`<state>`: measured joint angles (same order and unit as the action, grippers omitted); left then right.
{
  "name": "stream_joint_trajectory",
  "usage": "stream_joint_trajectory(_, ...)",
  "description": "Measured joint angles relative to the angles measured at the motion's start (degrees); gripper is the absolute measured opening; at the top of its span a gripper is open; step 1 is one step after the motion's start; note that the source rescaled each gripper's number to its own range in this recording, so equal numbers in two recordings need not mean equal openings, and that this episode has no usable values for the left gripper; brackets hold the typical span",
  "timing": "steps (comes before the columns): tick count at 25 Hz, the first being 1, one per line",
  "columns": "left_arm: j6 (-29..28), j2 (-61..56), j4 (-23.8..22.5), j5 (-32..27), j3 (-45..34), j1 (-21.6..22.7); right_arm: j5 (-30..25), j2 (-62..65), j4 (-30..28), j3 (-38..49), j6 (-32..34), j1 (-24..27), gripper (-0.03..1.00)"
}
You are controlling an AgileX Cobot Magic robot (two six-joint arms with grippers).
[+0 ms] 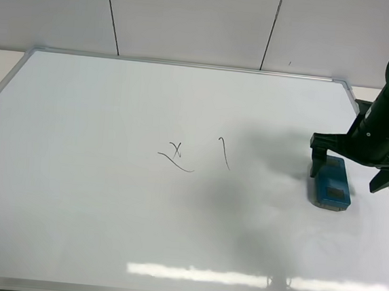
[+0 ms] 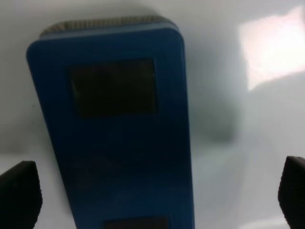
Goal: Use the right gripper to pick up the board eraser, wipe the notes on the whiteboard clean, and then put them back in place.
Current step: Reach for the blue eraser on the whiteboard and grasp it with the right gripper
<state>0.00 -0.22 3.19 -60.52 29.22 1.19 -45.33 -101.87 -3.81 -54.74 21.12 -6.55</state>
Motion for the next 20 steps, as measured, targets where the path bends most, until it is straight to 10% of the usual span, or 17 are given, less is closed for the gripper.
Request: stream_joint_trajectory(20,0.00,0.00,0.00,0.00,0.00,0.00,4.93,-0.39,-1.62,0.00,0.00,-1.42,1.00)
